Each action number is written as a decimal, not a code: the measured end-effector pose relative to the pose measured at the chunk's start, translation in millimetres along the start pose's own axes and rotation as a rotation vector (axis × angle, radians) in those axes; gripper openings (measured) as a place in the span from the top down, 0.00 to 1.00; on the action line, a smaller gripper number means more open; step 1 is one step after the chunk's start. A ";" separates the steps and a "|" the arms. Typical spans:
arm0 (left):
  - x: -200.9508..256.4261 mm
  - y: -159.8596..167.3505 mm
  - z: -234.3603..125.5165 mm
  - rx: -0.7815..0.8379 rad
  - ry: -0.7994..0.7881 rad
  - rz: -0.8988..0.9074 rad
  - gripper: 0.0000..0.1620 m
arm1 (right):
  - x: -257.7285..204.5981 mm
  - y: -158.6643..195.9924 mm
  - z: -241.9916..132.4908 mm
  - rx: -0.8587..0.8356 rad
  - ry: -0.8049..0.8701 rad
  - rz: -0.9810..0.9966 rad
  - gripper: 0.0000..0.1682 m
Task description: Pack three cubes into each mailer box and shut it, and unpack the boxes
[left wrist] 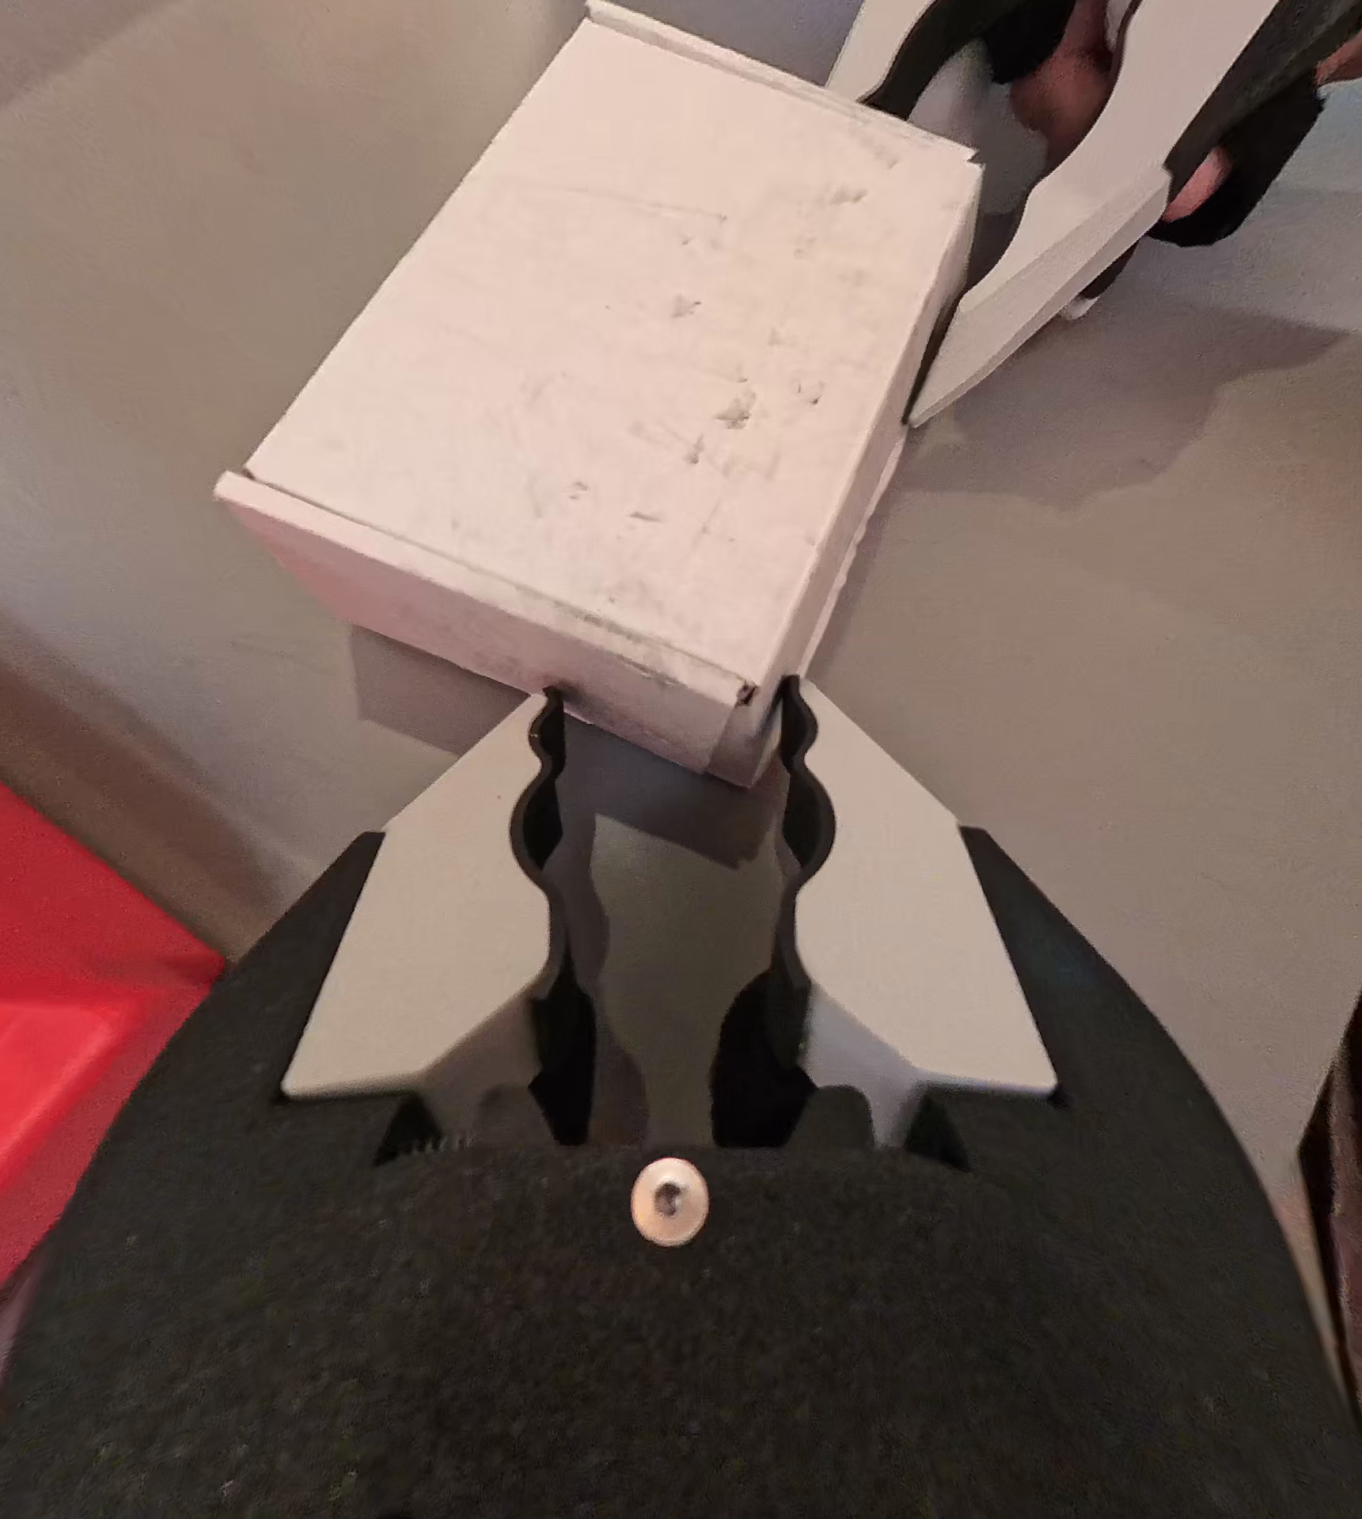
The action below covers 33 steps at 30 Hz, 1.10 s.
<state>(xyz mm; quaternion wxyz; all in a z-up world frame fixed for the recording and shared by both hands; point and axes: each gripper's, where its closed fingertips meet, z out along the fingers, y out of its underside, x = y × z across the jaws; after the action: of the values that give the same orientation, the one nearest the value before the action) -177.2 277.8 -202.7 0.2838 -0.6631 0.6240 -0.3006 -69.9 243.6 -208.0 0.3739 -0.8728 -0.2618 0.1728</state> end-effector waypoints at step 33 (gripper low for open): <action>-27.2 -4.6 9.7 -0.128 -0.201 0.344 0.61 | 38.7 -7.2 2.9 -0.478 0.165 -0.472 0.24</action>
<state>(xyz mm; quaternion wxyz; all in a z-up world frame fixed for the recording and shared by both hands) -168.1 305.3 -206.8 0.3490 -0.5902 0.7144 -0.1397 -42.7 272.1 -208.6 0.2085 -0.8621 -0.4586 -0.0558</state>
